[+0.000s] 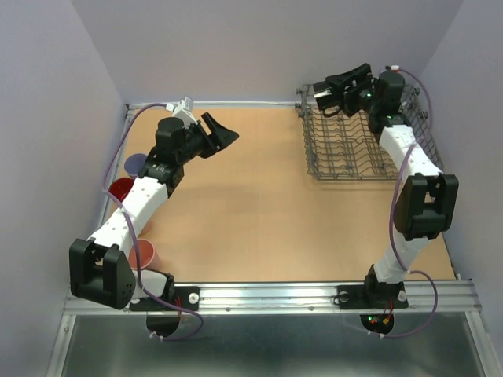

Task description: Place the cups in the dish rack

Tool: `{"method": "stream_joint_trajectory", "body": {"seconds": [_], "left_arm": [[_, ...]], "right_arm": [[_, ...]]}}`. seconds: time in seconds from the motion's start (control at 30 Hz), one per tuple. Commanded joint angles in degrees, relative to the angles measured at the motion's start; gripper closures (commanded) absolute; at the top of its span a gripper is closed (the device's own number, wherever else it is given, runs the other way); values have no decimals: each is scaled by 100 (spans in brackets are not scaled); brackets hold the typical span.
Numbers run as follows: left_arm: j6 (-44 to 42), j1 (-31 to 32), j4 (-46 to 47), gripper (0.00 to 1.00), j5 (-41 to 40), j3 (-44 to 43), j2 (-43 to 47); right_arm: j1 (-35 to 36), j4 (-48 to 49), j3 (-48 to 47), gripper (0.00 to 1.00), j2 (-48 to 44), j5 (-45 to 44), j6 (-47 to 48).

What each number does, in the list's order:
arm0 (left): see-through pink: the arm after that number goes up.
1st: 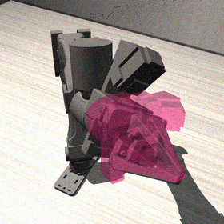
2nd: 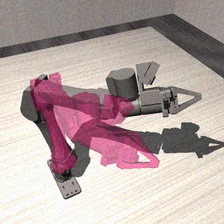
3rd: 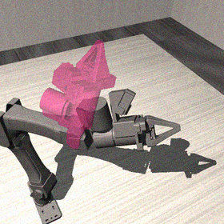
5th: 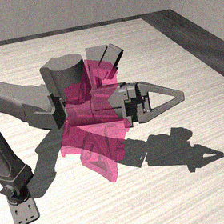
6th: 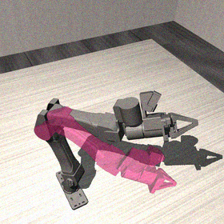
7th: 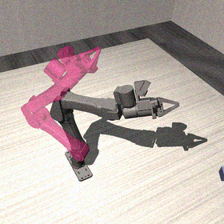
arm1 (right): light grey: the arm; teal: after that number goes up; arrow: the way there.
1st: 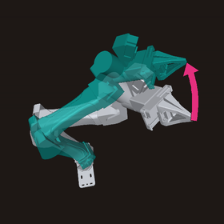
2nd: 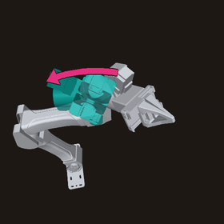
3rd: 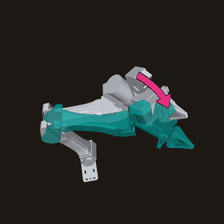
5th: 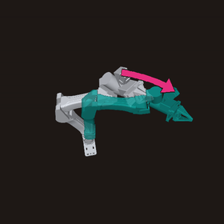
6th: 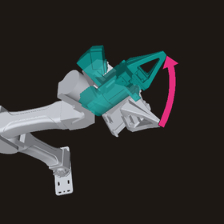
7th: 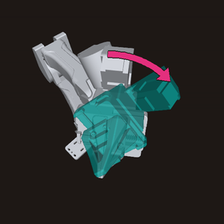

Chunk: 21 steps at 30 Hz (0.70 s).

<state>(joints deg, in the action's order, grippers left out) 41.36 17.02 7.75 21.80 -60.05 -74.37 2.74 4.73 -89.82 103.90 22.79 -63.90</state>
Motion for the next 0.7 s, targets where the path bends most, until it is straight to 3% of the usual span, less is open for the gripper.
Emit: {"method": "stream_joint_trajectory", "body": {"seconds": [0.0,0.23,0.37,0.67], "left_arm": [[-497,-5,-265,25,-141,-244,300],[-533,4,-335,30,-159,72,520],[-638,4,-370,30,-53,283,634],[-1253,3,-1432,28,-193,117,862]], "right_arm": [[-693,-806,-589,100,-634,-291,1388],[-1241,-2037,-1555,100,-336,-1723,3260],[-1338,-2423,-1881,100,103,-2611,3551],[-1434,-2793,-2882,100,1334,-3806,4104]]}}
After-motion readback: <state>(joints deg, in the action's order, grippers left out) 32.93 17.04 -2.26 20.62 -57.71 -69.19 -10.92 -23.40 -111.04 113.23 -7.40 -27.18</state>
